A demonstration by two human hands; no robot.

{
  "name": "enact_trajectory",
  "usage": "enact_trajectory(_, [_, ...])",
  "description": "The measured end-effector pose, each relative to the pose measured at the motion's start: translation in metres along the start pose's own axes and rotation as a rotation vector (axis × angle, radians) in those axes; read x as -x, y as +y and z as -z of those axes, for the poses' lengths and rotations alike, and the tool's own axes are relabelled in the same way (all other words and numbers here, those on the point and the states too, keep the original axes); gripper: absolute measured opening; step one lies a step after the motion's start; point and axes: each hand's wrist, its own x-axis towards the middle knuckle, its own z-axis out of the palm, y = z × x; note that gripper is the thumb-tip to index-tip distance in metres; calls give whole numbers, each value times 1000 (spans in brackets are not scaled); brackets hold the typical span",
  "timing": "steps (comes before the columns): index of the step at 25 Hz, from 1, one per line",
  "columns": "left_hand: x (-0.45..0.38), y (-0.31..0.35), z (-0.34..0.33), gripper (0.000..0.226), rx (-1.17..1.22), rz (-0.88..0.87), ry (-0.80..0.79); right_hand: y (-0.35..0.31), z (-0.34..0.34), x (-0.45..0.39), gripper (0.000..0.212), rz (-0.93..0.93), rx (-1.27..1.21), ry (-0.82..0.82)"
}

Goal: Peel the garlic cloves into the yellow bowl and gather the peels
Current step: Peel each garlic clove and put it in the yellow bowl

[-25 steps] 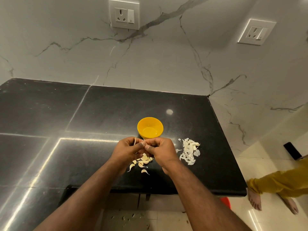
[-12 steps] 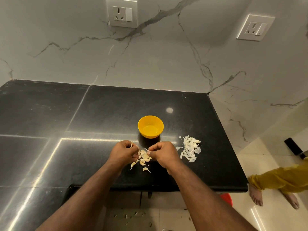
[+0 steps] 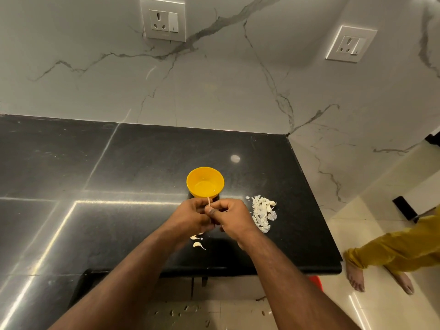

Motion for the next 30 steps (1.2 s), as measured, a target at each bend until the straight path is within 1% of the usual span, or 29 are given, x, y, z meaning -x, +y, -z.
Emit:
enact_trajectory(1, [-3, 0, -9, 38, -2, 1, -6, 4, 7, -1, 9, -14, 18, 37])
enact_trajectory(3, [-10, -5, -22, 32, -28, 28, 20, 11, 28, -4, 15, -67, 105, 142])
enact_trajectory(5, [-19, -11, -32, 29, -93, 44, 31, 20, 57, -7, 21, -91, 303, 258])
enact_trajectory(6, [-23, -14, -36, 26, -116, 45, 32, 23, 71, -7, 24, -103, 381, 288])
enact_trajectory(8, [-30, -20, -44, 25, -169, 29, 51, 27, 88, -6, 32, -121, 461, 292])
enact_trajectory(9, [-32, -22, -47, 25, -210, 16, 62, 27, 93, -5, 32, -121, 487, 282])
enact_trajectory(12, [-33, -22, -48, 17, -358, -54, 98, 27, 96, -4, 19, -81, 466, 324])
enact_trajectory(13, [-33, -21, -46, 21, -422, -89, 119, 27, 93, -4, 18, -56, 442, 336])
enact_trajectory(15, [-32, -19, -39, 35, -558, -147, 176, 28, 85, -6, 17, -13, 416, 316])
enact_trajectory(16, [-31, -16, -35, 38, -601, -167, 207, 28, 78, -6, 17, 3, 408, 289])
enact_trajectory(20, [-26, -11, -8, 26, -689, -167, 321, 28, 46, -10, 16, 13, 382, 142])
enact_trajectory(23, [-22, -14, 20, 28, -736, -130, 390, 32, 24, -16, 23, -2, 419, 20])
enact_trajectory(26, [-19, -23, 42, 29, -797, -109, 388, 36, 2, -20, 27, -23, 477, -53])
enact_trajectory(30, [-16, -36, 56, 28, -794, -128, 308, 33, -23, -23, 31, -25, 540, -44])
